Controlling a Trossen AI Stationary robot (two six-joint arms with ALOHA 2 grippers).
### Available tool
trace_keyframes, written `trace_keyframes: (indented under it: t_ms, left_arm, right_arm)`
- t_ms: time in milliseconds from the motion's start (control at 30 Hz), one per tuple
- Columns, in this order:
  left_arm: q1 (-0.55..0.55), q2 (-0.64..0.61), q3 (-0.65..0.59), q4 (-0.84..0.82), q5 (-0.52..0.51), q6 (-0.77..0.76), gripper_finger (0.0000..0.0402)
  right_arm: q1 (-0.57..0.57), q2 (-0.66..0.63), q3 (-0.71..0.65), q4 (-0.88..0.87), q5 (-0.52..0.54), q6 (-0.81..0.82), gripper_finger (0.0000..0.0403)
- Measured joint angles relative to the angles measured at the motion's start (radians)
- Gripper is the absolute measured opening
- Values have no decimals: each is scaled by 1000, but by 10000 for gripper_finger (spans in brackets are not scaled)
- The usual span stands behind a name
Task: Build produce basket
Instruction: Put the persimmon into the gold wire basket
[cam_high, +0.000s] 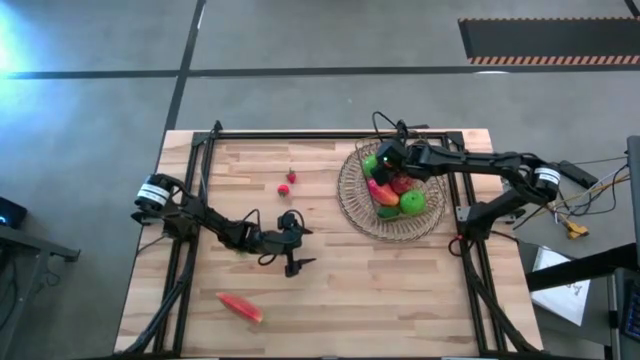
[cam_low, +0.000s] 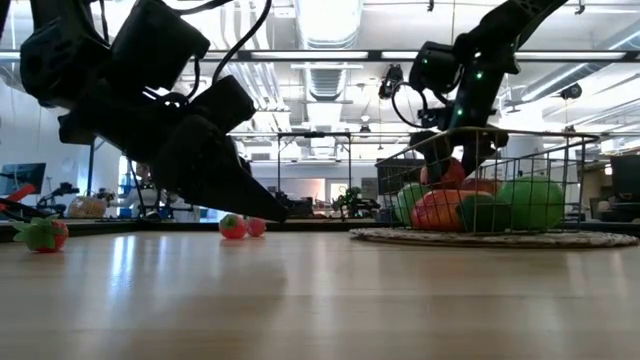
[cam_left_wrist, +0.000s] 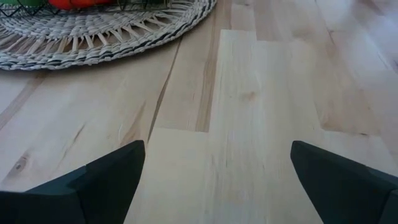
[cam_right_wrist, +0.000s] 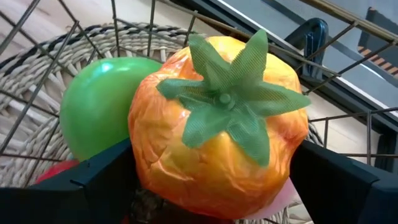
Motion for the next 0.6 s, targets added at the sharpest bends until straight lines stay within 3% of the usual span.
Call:
trace_keyframes:
  t_ms: [400,600]
  left_arm:
    - [0,0,0,0,0,0,386]
    - [0,0,0,0,0,0,386]
  right_arm:
    - [1,-59,0,-84,-24,-4,365]
    - [1,-59,0,-47,-24,-14,365]
